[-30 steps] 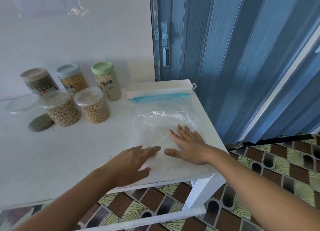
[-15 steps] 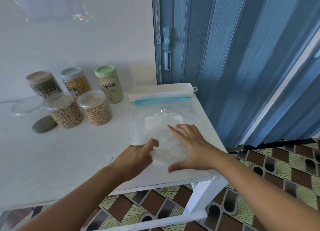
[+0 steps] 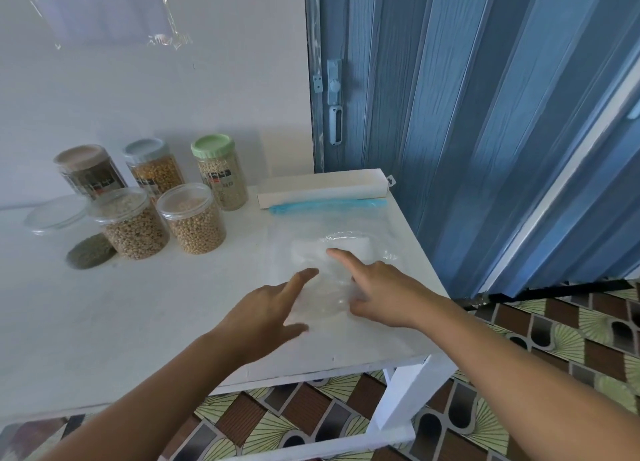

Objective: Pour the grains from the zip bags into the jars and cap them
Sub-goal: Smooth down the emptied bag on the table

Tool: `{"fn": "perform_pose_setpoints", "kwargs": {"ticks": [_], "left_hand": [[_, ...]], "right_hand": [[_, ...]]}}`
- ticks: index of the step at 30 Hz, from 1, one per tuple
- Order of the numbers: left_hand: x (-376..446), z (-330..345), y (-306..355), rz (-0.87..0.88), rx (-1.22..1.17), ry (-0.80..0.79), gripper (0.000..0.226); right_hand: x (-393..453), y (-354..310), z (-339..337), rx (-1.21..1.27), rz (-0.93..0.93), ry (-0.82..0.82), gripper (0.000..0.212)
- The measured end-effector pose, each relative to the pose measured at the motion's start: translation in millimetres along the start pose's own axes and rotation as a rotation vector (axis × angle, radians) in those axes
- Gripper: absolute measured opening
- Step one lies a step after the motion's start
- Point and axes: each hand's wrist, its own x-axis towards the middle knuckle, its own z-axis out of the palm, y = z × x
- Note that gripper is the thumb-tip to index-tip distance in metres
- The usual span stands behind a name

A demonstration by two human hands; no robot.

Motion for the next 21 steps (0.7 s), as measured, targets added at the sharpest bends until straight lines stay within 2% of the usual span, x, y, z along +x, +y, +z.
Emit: {"fn": "perform_pose_setpoints", "kwargs": {"ticks": [2,6,10,12,17,21], "left_hand": [[3,4,-3,-0.014,-0.023,0.051,0.075],[9,-7,-5,-0.098,-0.158,0.024,0.055],[20,-24,-14,-0.191,-0.251,-0.095,0.046],[24,-33,-16,-0.227,-0.334,-0.179,0.044],[35,-56,-25,-0.354,-0.55,-0.335,0.048],[38,-75,-25,-0.34,-0.497,-0.275,0.064]], "right_hand": [[1,1,-3,0.026,0.004,0.007,0.086],[-2,-4,-13,0.035,0.004,-0.016,0.085],[-9,-13,-26,-0.102,-0.079,-0.002,0.105],[-7,-12,-32,-0.117,-0.073,-0.002,0.102],[13,-5,-48,0.033,0.034,-0.094,0.081],[33,-3,-55,0.04,0.049,-0.168,0.074]]}}
